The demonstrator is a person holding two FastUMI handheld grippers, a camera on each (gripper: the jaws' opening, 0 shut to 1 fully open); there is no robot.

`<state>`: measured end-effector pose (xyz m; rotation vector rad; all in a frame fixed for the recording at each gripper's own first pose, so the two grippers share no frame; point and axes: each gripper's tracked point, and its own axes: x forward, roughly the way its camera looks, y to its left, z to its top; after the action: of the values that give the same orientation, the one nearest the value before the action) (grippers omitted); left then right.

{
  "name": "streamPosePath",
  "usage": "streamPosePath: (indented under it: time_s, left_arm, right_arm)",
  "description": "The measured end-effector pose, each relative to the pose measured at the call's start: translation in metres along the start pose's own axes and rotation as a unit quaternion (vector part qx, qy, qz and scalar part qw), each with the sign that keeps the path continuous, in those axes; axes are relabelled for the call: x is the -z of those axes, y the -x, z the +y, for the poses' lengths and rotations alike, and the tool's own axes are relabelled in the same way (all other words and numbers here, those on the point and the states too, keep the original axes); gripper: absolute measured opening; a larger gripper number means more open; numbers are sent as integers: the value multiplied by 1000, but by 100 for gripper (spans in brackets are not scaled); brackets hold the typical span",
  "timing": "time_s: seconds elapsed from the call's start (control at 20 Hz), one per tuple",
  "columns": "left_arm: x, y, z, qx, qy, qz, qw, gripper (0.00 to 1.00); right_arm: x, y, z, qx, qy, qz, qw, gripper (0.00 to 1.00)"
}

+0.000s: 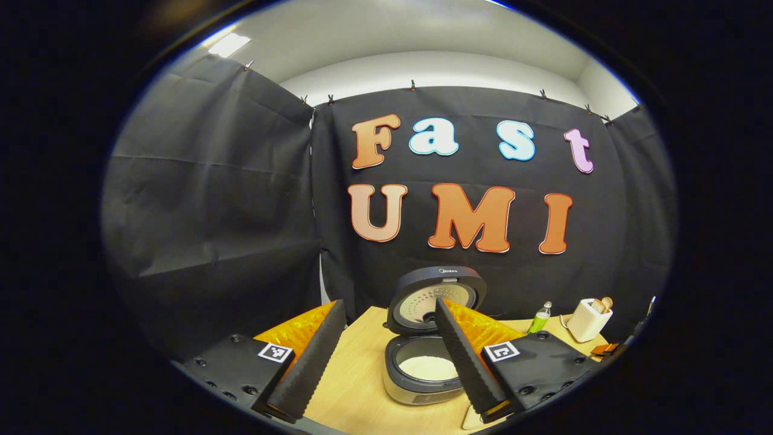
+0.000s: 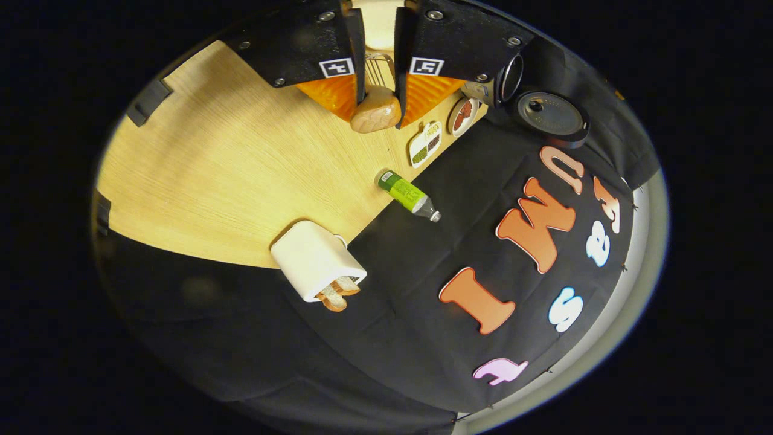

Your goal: Close the left gripper, press the button to open the rice cooker; take a wooden spoon from the chopstick holder with the right hand, scoop a spoonful of rice and pour it into the rice cooker, then put the wooden spoon back into the chopstick holder.

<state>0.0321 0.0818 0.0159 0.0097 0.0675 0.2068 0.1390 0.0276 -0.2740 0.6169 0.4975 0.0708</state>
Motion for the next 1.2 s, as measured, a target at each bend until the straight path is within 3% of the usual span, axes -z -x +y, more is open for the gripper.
streamPosePath:
  time_s: [0.15, 0.4, 0.6, 0.95, 1.2]
  left_arm:
    - [-2, -1, 9, 4, 4, 0, 1000, 98]
    - [-11, -4, 21, 16, 13, -12, 1000, 97]
    - [-6, -9, 32, 26, 13, -6, 1000, 98]
    - [-3, -27, 53, 48, 16, 0, 999, 98]
    - [4, -43, 66, 69, 22, 10, 997, 100]
  right_arm:
    - [-14, 4, 24, -5, 19, -9, 1000, 13]
    - [-47, 38, 62, 3, 99, -49, 994, 12]
    - [-53, 70, 104, -10, 129, -74, 989, 12]
    - [10, 104, 162, -37, 176, -58, 982, 12]
    - [59, 93, 165, -6, 234, -47, 971, 12]
